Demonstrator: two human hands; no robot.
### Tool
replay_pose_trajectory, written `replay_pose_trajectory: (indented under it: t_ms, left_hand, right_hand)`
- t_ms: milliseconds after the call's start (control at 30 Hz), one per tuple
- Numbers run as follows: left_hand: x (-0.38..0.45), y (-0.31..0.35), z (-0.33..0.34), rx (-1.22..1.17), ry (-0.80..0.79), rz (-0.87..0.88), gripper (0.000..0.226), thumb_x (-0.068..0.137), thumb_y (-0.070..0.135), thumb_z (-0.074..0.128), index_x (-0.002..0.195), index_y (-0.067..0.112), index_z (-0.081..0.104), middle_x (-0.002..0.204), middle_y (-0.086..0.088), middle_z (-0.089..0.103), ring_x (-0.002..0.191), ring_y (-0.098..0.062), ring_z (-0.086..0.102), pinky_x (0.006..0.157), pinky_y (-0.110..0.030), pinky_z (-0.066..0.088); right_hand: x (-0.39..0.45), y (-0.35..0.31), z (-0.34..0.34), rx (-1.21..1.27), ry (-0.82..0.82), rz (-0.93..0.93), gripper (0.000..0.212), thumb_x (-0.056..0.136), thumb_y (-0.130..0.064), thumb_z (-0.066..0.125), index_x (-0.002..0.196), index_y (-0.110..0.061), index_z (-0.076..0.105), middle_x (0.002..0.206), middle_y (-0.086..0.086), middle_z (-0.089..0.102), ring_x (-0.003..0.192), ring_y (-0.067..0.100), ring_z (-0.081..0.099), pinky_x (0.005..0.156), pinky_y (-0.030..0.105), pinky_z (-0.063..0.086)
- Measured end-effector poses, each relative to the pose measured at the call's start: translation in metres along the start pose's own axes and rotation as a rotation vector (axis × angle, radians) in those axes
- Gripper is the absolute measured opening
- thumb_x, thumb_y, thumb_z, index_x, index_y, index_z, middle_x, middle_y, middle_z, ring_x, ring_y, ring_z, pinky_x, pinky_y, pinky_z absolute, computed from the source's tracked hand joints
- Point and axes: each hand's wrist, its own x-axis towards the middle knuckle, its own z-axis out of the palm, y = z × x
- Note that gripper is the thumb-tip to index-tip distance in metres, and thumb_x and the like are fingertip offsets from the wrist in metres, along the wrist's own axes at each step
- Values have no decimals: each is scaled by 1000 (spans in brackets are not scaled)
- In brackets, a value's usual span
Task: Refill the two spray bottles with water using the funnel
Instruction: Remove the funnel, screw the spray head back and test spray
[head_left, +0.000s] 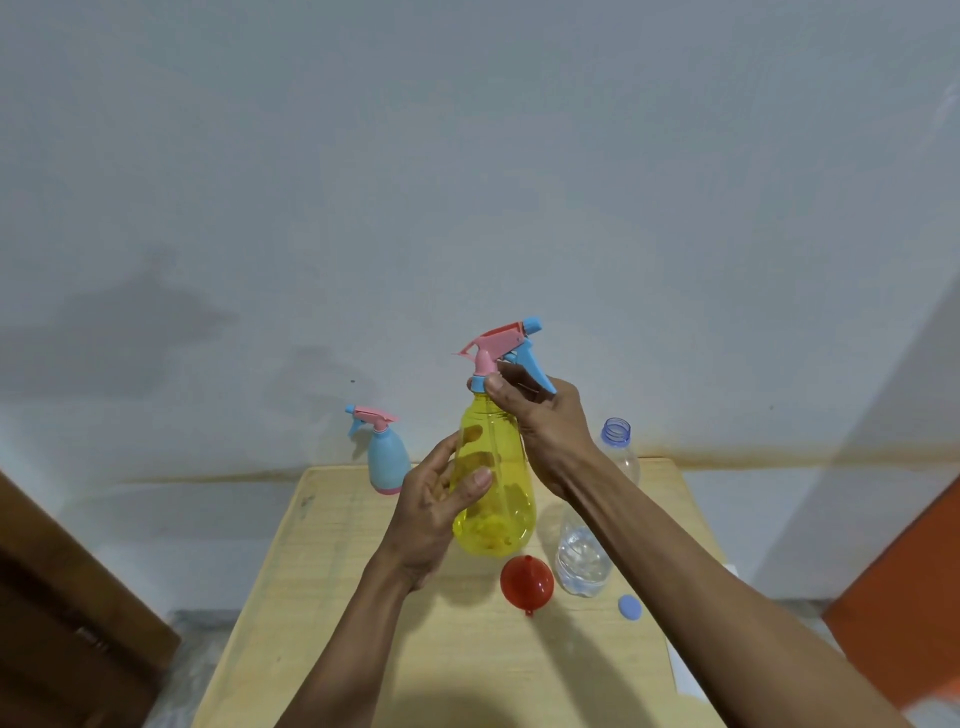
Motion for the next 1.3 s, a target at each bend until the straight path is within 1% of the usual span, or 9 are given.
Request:
replay_pose_trajectory:
  t_ms: [233, 367, 533, 667, 800, 933, 1100, 1200, 1300]
  left_hand:
    - [3, 2, 3, 167, 180, 81, 69, 69, 44, 83, 132, 33, 56, 123, 3, 69, 117, -17, 64, 96, -49, 55]
    - [0, 0, 2, 318, 277, 136, 66, 71, 48, 85, 129, 45, 53, 127, 12, 62, 120, -11, 58, 94, -40, 56]
    - [-9, 0, 4, 349, 360, 170, 67, 72, 32, 88, 125, 51, 51, 118, 29, 58, 115, 5, 54, 87, -24, 53]
    - [-18, -7, -2, 333, 375, 151, 73, 73, 31, 87, 136, 42, 50, 129, 17, 59, 123, -5, 54, 95, -30, 53]
    - [-36, -12, -14, 301, 323, 152, 66, 81, 24, 81, 140, 33, 51, 130, 13, 61, 120, 2, 55, 88, -13, 51]
    - [-53, -26, -32, 264, 270, 117, 60, 86, 22, 77, 139, 38, 53, 135, 16, 59, 125, -1, 54, 98, -30, 52]
    - [-83, -32, -42, 318, 227, 125, 48, 89, 21, 73, 132, 34, 58, 131, 9, 62, 122, 1, 56, 96, -22, 50]
    - [-105, -31, -51, 326, 267, 98, 40, 88, 21, 74, 126, 28, 64, 125, 7, 65, 115, 3, 58, 83, -17, 54]
    - [-122, -25, -67, 384, 388, 91, 33, 88, 18, 74, 120, 23, 69, 117, 4, 69, 107, -3, 62, 71, -9, 50]
  right_hand:
    - [-7, -1, 10, 120, 101, 53, 44, 84, -20, 82, 123, -14, 61, 96, -1, 79, 89, 15, 76, 73, 28, 61]
    - [-9, 0, 16, -116, 244, -24, 69, 77, -41, 86, 135, -26, 51, 131, -5, 61, 109, 10, 66, 93, 39, 58]
    - [-17, -10, 31, -465, 251, -119, 65, 86, -52, 73, 139, -20, 53, 135, -6, 57, 122, 9, 53, 102, 30, 43]
    - [-20, -4, 50, -480, 266, -85, 69, 81, -48, 79, 136, -20, 49, 133, -5, 55, 124, 14, 53, 104, 35, 45]
    - [-30, 5, 66, -467, 282, -83, 63, 88, -42, 73, 141, -21, 46, 135, -5, 52, 114, 14, 57, 88, 25, 45]
    - [-46, 20, 74, -477, 298, -108, 43, 95, -36, 65, 133, -34, 47, 125, -14, 50, 96, -3, 58, 74, 11, 40]
    - [-67, 45, 80, -551, 350, -163, 46, 99, -37, 54, 144, -32, 42, 130, -9, 58, 112, 7, 58, 94, 30, 47]
    - [-87, 55, 79, -556, 351, -134, 27, 98, -42, 49, 124, -38, 52, 101, -13, 66, 91, 23, 67, 86, 49, 56]
    - [-111, 51, 70, -518, 385, -104, 11, 98, -38, 56, 105, -33, 62, 73, -11, 62, 72, 26, 69, 70, 36, 57]
